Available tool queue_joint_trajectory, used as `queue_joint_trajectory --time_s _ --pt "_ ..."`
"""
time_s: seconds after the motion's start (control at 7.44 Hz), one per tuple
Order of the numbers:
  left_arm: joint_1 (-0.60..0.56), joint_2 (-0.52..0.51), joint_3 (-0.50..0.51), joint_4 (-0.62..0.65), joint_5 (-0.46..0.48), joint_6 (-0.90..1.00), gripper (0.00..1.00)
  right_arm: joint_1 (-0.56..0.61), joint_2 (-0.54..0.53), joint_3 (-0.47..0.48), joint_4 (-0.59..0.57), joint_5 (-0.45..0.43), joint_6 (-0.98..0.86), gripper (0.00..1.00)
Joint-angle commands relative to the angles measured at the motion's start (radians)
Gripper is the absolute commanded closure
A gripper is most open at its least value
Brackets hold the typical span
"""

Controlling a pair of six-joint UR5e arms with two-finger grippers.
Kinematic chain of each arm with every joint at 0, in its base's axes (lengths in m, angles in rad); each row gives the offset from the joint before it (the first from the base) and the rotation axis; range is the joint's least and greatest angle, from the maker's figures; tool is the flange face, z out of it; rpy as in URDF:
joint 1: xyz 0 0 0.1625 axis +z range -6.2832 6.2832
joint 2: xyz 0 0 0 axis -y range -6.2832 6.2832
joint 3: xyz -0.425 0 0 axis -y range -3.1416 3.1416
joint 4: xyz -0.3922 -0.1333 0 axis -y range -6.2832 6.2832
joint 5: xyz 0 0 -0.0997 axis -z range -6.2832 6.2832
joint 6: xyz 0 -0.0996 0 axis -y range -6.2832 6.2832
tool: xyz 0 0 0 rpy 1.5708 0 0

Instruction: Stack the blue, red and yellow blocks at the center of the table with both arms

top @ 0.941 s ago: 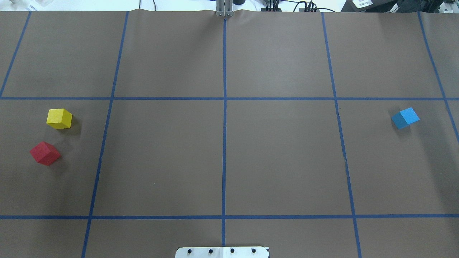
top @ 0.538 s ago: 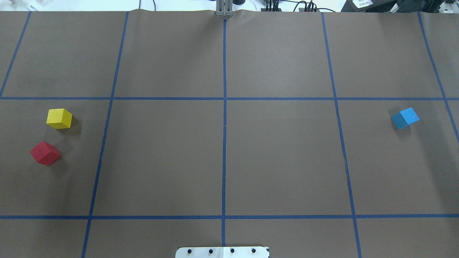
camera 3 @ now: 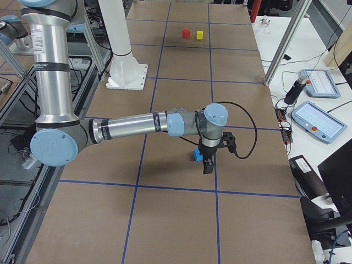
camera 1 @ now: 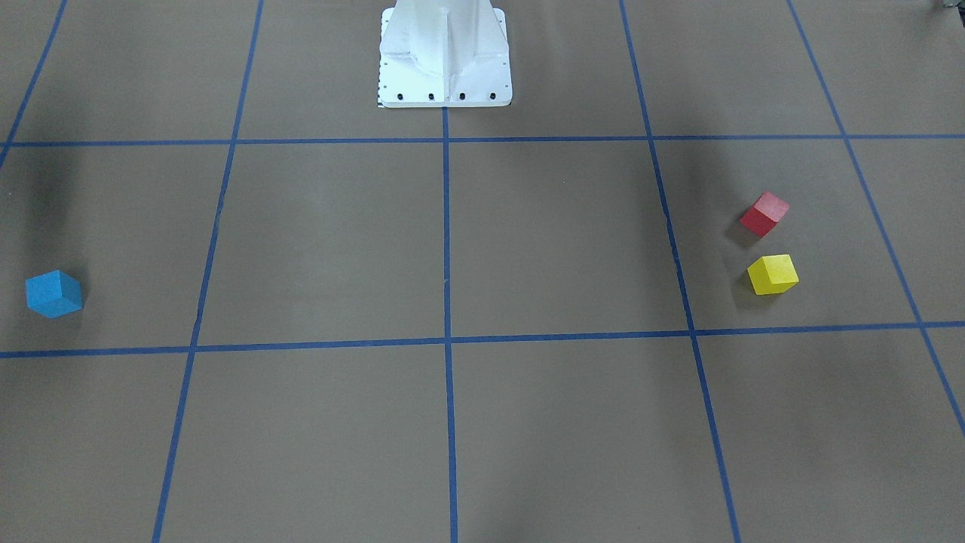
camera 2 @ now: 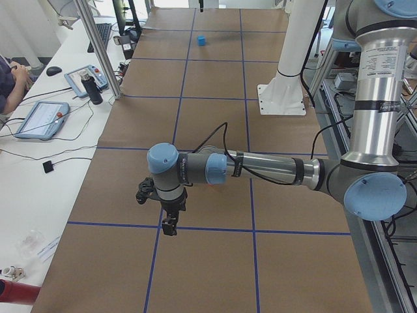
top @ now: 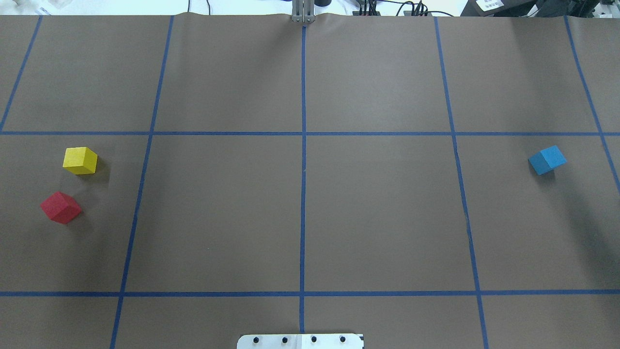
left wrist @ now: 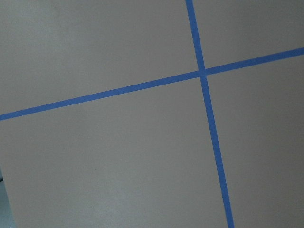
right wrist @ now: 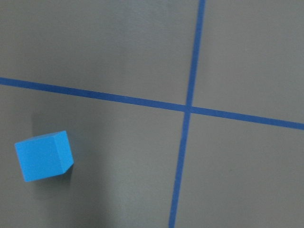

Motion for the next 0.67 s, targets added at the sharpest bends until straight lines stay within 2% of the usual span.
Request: queue_joint_trajectory --time_s 0.0,0.13,0.54 --pt "0.0 -0.004 -0.001 -0.001 -0.002 -0.002 0.0 -0.1 0.012 -0.084 0.232 0.019 0.044 0.01" --pt "0.0 -0.004 0.001 -0.003 -0.002 -0.002 0.0 -0.137 0.036 -0.116 0.264 0.025 0.072 0.01" --pt "0.001 -0.007 0.001 -0.003 -0.002 -0.002 0.0 -0.241 0.07 -0.124 0.265 0.059 0.228 0.01"
